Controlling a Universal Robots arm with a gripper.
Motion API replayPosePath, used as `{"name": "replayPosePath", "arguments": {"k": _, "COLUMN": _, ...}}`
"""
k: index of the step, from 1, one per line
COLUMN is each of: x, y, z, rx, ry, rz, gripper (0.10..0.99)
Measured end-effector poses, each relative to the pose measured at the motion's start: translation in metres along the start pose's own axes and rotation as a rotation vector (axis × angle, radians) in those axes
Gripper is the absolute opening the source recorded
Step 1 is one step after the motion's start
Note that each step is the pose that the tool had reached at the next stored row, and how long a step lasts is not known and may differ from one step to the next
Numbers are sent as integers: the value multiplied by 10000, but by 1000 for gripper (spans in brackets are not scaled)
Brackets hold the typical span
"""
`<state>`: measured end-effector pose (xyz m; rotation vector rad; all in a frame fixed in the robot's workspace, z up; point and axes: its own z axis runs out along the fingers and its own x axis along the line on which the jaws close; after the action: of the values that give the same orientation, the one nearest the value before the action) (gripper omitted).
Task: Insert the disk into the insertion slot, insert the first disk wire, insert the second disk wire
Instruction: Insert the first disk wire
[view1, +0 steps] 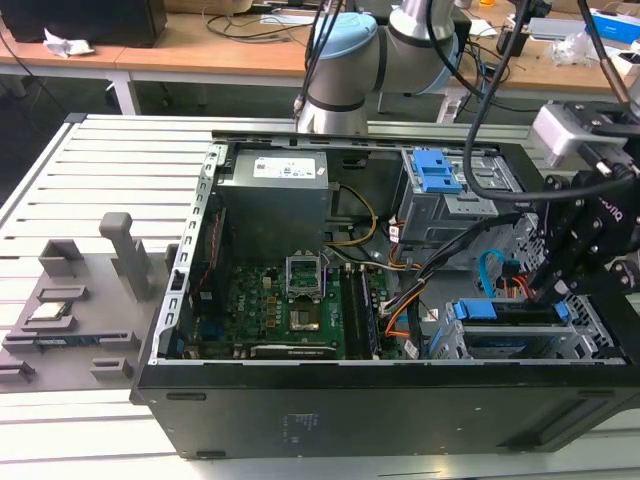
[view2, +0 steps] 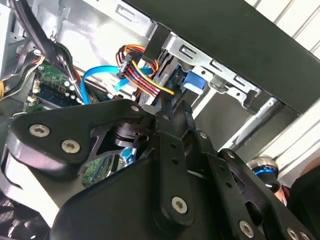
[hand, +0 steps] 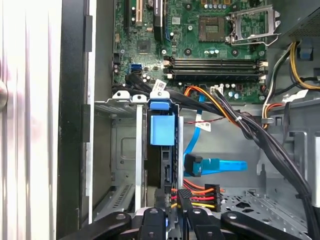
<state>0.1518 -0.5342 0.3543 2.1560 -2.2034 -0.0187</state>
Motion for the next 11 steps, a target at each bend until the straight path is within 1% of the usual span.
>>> {"name": "replayPosePath", "arguments": {"k": 3, "x": -22, "y": 4, "z": -85, "rx": -1, "ry": 2, "rz": 0, "gripper": 243}}
{"name": "replayPosePath", "arguments": {"k": 4, "x": -31, "y": 6, "z": -101, "rx": 0, "ry": 1, "rz": 0, "gripper": 227}}
{"name": "replayPosePath", "arguments": {"k": 6, "x": -48, "y": 8, "z": -145, "rx": 0, "ry": 5, "rz": 0, "gripper": 227}}
{"name": "replayPosePath", "arguments": {"k": 7, "x": -54, "y": 9, "z": -168, "rx": 0, "ry": 4, "rz": 0, "gripper": 106}}
{"name": "replayPosePath", "arguments": {"k": 8, "x": -61, "y": 11, "z": -192, "rx": 0, "ry": 5, "rz": 1, "gripper": 106}}
{"name": "replayPosePath", "arguments": {"k": 9, "x": -71, "y": 13, "z": -238, "rx": 0, "ry": 5, "rz": 0, "gripper": 106}}
{"name": "replayPosePath", "arguments": {"k": 10, "x": -73, "y": 14, "z": -265, "rx": 0, "ry": 3, "rz": 0, "gripper": 106}}
{"name": "replayPosePath", "arguments": {"k": 11, "x": -73, "y": 15, "z": -264, "rx": 0, "ry": 0, "rz": 0, "gripper": 106}}
